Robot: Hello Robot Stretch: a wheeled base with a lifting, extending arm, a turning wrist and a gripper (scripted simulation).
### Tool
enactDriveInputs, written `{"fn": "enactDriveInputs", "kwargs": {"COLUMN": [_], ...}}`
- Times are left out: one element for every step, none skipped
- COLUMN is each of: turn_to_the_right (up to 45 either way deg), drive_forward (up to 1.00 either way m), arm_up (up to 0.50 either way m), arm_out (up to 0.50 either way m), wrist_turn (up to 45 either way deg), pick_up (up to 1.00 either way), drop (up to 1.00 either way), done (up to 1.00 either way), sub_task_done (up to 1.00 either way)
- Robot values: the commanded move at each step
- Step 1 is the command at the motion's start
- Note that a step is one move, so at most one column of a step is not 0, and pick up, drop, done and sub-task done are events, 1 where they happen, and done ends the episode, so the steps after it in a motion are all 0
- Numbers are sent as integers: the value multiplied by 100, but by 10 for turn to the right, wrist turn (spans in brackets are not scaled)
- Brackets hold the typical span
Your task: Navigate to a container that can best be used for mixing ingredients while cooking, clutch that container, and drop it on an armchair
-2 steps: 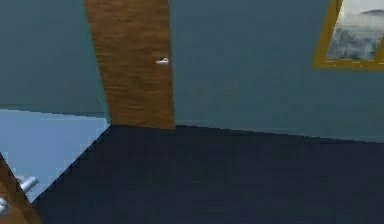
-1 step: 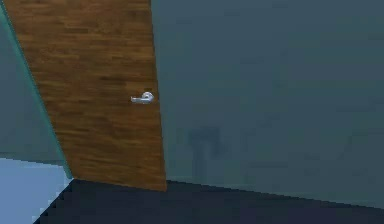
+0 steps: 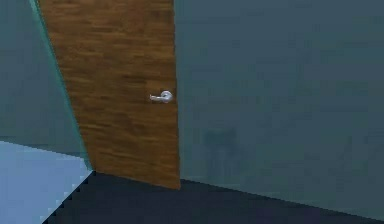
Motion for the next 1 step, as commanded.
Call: {"fn": "enactDriveInputs", "kwargs": {"turn_to_the_right": [-30], "drive_forward": [0], "arm_up": [0], "arm_out": [0], "wrist_turn": [0], "pick_up": [0], "drop": [0], "done": [0], "sub_task_done": [0]}}
